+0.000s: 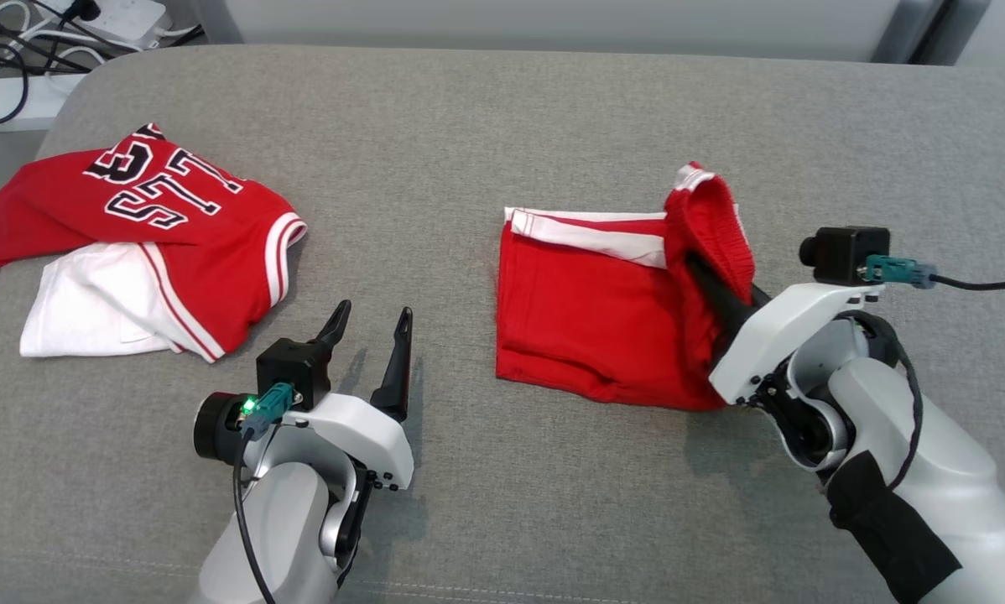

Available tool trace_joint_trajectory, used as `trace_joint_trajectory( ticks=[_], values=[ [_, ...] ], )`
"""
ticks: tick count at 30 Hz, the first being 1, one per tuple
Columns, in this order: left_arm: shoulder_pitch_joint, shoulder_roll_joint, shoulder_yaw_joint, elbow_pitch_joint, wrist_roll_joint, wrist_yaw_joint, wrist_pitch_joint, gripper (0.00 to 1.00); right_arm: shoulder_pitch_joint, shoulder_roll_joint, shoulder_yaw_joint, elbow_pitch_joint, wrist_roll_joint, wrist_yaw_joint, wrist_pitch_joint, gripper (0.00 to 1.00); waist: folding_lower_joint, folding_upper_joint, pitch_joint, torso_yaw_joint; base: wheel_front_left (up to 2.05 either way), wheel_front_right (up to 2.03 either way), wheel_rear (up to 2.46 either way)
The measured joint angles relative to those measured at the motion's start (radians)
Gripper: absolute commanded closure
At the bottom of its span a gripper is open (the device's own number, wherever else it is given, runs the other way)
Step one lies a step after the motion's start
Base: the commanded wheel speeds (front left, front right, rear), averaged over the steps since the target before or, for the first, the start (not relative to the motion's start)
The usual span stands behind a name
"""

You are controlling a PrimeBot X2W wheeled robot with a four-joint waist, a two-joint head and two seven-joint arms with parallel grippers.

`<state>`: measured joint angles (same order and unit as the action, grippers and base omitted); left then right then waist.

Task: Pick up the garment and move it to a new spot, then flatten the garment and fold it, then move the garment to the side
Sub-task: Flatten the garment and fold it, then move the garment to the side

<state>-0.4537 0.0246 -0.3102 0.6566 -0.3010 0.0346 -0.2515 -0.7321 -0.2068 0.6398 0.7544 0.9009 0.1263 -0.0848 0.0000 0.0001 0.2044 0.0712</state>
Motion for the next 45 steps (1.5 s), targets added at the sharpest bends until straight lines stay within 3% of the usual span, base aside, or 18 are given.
trace_joint_trajectory(
  ticks=[7, 14, 15, 16, 17, 24, 31, 36, 45],
  values=[
    [0.000, 0.001, -0.044, -0.017, -0.027, 0.002, 0.000, 0.00, -0.022, 0.019, 0.100, -0.023, 0.025, 0.000, 0.047, 1.00, 0.0000, 0.0000, 0.007, 0.075, 0.00, 0.00, 0.00],
    [0.005, 0.001, -0.087, -0.034, -0.078, 0.007, 0.000, 0.00, -0.071, 0.026, 0.122, 0.065, 0.031, 0.000, 0.045, 1.00, 0.0000, 0.0000, 0.025, 0.183, 0.00, 0.00, 0.00],
    [0.011, 0.001, -0.091, -0.035, -0.081, 0.008, 0.000, 0.00, -0.076, 0.024, 0.130, 0.082, 0.029, 0.000, 0.044, 0.94, 0.0000, 0.0000, 0.028, 0.198, 0.00, 0.00, 0.00],
    [0.019, 0.001, -0.095, -0.034, -0.082, 0.012, 0.000, 0.00, -0.080, 0.024, 0.136, 0.098, 0.026, 0.000, 0.040, 0.55, 0.0000, 0.0000, 0.030, 0.212, 0.00, 0.00, 0.00],
    [0.024, 0.001, -0.098, -0.034, -0.085, 0.013, 0.000, 0.00, -0.081, 0.025, 0.137, 0.108, 0.027, 0.000, 0.039, 0.00, 0.0000, 0.0000, 0.033, 0.224, 0.00, 0.00, 0.00],
    [0.025, 0.002, -0.086, -0.044, -0.088, 0.029, 0.000, 0.00, -0.124, 0.038, 0.111, 0.121, 0.055, 0.000, -0.032, 0.00, 0.0000, 0.0000, 0.037, 0.221, 0.00, 0.00, 0.00],
    [0.025, 0.002, -0.062, -0.062, -0.076, 0.029, 0.000, 0.00, -0.137, -0.033, 0.025, 0.072, 0.125, 0.000, -0.117, 0.00, 0.0000, 0.0000, 0.027, 0.156, 0.00, 0.00, 0.00],
    [0.025, 0.001, -0.058, -0.068, -0.070, 0.028, 0.000, 0.00, -0.048, -0.074, 0.008, 0.075, 0.176, 0.000, -0.119, 0.00, 0.0000, 0.0000, 0.029, 0.128, 0.00, 0.00, 0.00],
    [0.022, 0.001, -0.062, -0.072, -0.069, 0.027, 0.000, 0.00, 0.031, -0.040, 0.022, 0.077, 0.243, 0.000, -0.108, 0.00, 0.0000, 0.0000, 0.054, 0.142, 0.00, 0.00, 0.00]
  ],
)
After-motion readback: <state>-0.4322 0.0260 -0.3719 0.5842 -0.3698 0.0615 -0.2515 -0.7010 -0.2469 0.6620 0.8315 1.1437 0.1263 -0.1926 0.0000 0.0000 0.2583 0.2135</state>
